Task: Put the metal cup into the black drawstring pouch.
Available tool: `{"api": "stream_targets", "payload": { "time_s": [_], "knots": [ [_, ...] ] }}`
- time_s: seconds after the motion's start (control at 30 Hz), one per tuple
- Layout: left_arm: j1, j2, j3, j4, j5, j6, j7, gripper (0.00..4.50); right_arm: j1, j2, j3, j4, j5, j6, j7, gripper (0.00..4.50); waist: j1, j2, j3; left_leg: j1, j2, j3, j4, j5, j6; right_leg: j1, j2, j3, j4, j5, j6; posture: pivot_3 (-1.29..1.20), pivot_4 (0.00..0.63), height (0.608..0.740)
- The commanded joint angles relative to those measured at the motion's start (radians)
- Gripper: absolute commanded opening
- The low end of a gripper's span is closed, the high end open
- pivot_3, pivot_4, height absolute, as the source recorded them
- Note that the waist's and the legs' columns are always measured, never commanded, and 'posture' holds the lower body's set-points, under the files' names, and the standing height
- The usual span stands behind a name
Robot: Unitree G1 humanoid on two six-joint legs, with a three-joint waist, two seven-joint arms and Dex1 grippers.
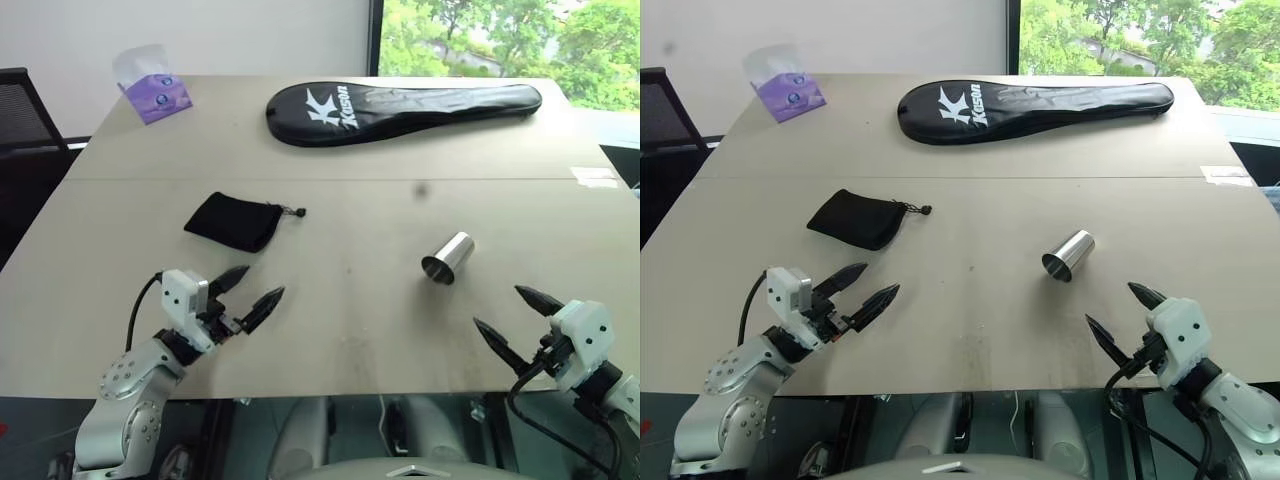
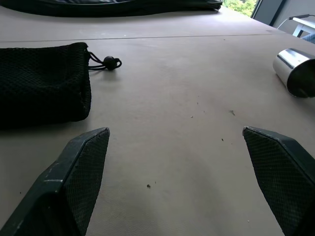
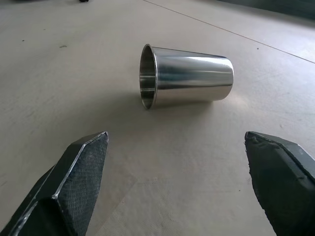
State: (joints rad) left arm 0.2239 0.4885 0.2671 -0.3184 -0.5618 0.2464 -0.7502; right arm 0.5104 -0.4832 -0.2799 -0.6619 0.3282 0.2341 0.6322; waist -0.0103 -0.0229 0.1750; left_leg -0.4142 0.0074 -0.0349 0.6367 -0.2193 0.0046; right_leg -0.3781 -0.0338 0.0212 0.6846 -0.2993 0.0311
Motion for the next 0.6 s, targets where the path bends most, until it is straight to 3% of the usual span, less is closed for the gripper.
{"api": "stream_targets", "payload": {
  "time_s": [0.03,0.3,0.47,0.6],
  "knots": [
    [-0.047,0.006,0.0,-0.061,-0.013,0.035,0.048,4.48,-0.041,0.002,0.006,-0.038,0.026,-0.013,-0.01,4.5,0.0,0.0,0.0,0.0,0.0,0.0,0.0,0.0,0.0,0.0,0.0,0.0,0.0,0.0,0.0,0.0,0.15,0.74],
    [-0.224,0.015,-0.082,-0.237,-0.012,0.312,0.288,4.48,-0.263,-0.046,0.078,-0.164,0.133,0.06,-0.008,4.5,-0.001,0.0,0.0,0.0,0.0,-0.001,0.004,0.0,0.0,0.002,0.001,-0.001,0.003,0.0,0.001,0.0,0.15,0.74],
    [-0.32,0.027,-0.147,-0.302,0.127,0.444,0.473,4.48,-0.366,-0.113,0.104,-0.21,0.217,0.124,0.019,4.5,-0.001,-0.001,0.0,0.0,-0.001,-0.001,0.004,0.0,0.0,0.001,0.002,-0.001,0.004,0.0,0.001,0.0,0.15,0.74],
    [-0.441,0.092,-0.264,-0.348,0.294,0.724,0.647,4.48,-0.475,-0.149,0.135,-0.222,0.269,0.192,0.005,4.5,-0.001,-0.001,0.0,0.0,-0.001,-0.002,0.004,0.0,0.001,0.002,0.005,-0.001,0.005,0.0,0.001,0.0,0.15,0.74]
  ]
}}
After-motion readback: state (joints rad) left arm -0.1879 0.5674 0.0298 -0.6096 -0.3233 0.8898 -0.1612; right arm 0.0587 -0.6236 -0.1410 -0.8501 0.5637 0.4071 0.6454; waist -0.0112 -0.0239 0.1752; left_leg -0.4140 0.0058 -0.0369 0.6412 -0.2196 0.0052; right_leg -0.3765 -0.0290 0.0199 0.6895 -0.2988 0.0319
